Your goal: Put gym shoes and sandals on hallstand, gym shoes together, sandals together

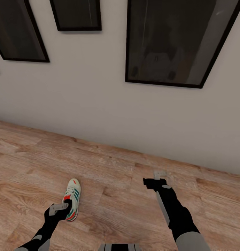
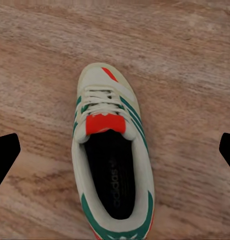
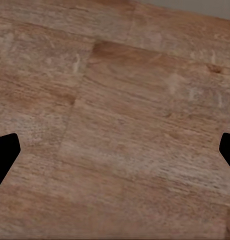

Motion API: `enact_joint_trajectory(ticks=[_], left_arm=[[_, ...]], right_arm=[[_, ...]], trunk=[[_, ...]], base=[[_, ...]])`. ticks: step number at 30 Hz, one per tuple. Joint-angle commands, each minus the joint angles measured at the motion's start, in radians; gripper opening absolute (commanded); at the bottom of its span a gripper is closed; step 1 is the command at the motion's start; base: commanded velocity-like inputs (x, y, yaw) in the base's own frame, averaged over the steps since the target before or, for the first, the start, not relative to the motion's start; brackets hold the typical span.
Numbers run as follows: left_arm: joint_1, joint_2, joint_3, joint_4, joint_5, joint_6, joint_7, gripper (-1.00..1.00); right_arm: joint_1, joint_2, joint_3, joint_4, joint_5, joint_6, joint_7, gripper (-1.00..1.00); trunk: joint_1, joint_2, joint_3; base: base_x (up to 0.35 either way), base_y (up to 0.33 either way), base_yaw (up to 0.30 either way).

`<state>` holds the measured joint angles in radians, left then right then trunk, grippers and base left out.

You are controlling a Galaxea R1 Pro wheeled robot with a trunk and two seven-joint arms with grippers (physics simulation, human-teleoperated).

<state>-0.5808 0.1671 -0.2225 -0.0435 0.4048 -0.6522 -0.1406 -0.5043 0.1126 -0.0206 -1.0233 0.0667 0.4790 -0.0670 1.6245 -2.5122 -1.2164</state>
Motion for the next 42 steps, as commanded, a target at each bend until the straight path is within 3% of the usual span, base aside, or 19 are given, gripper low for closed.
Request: enact_joint_trajectory(ticks=[1,10,28,42], left_arm=[[-0.001,0.000,-0.005,-0.005,0.011,-0.009,-0.007,1.00],[-0.001,0.000,-0.003,-0.055,0.011,-0.037,-0.007,1.00],[-0.001,0.001,0.001,-0.060,0.011,-0.050,-0.007,1.00],[-0.001,0.001,0.000,-0.113,0.012,-0.050,-0.007,1.00]], right_arm=[[0.000,0.001,-0.002,-0.001,0.007,0.006,0.001,1.00],[0.000,0.001,-0.002,-0.001,0.007,0.006,0.001,1.00],[0.000,0.001,-0.004,-0.001,0.007,0.006,0.001,1.00],[0.000,0.001,-0.003,-0.003,0.007,0.006,0.001,1.00]], trunk=[[0.000,-0.001,-0.006],[0.004,-0.003,-0.056],[0.012,-0.007,-0.155],[0.019,-0.010,-0.232]], base=[[0.000,0.000,0.000],[0.000,0.000,0.000],[0.000,0.000,0.000],[0.000,0.000,0.000]])
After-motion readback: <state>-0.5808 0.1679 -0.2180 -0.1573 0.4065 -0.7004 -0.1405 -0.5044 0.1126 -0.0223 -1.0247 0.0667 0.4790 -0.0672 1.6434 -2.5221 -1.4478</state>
